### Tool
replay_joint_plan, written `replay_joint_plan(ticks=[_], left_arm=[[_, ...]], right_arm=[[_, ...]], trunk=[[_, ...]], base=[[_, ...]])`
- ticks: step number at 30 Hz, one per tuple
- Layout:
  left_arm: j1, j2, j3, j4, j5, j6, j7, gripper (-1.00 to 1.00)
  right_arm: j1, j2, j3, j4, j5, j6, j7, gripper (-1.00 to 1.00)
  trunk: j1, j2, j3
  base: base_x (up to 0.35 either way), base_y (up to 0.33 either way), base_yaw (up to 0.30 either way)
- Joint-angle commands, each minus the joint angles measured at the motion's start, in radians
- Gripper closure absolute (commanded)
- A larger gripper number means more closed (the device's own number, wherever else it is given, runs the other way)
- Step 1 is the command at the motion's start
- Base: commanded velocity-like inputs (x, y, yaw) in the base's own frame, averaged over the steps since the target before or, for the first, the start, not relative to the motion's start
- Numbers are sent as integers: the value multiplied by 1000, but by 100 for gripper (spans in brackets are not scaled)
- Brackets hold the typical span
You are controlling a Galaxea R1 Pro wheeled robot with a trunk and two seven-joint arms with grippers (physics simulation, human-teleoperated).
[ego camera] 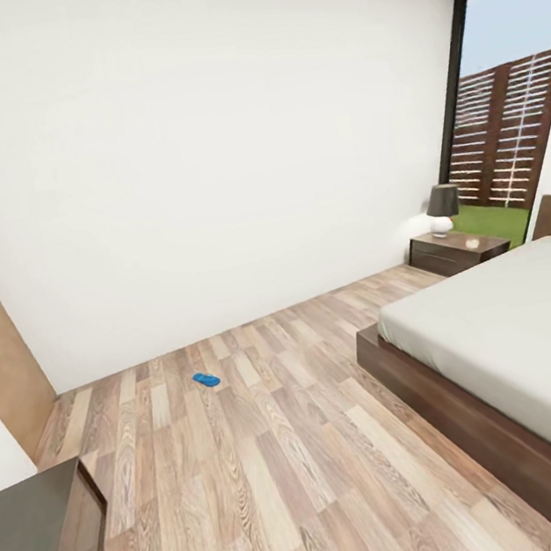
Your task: In the bedroom, move the book from the bed onto either nightstand, and place the two sandals side by side next to the bed.
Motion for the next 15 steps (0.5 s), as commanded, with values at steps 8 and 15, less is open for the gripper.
replay_joint_plan(ticks=[8,15], left_arm=[[0,-1,0,0,3,-3,0,-100],[0,-1,0,0,3,-3,0,-100]], right_arm=[[0,0,0,-1,-3,-2,2,-100],[0,0,0,-1,-3,-2,2,-100]], trunk=[[0,0,-1],[0,0,-1]], base=[[0,0,-267],[0,0,-259]])
